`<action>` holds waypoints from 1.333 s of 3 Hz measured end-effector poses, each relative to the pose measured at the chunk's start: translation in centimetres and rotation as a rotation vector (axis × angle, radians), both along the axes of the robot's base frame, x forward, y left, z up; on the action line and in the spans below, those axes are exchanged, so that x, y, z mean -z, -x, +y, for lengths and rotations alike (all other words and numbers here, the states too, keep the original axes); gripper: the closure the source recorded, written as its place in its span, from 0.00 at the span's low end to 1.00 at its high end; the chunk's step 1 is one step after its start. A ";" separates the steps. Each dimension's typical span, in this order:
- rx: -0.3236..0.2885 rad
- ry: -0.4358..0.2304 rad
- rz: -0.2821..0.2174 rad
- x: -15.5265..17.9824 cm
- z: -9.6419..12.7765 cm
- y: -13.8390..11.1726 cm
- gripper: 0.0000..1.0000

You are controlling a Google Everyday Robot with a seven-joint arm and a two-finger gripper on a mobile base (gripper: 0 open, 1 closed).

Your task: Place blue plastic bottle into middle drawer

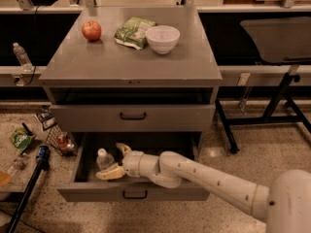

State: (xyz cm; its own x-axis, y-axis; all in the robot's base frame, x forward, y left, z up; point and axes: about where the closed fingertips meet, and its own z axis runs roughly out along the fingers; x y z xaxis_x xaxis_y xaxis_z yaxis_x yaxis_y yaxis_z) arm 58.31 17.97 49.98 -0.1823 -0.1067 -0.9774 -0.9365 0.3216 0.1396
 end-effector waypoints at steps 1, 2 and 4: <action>0.108 -0.001 0.104 -3.3 -5.3 3.2 0.20; 0.172 0.005 0.150 -5.8 -9.6 6.4 0.42; 0.180 0.008 0.151 -6.0 -10.3 6.8 0.02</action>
Offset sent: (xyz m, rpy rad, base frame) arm -0.1033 -0.1564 0.0892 -0.0149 0.2077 -0.2616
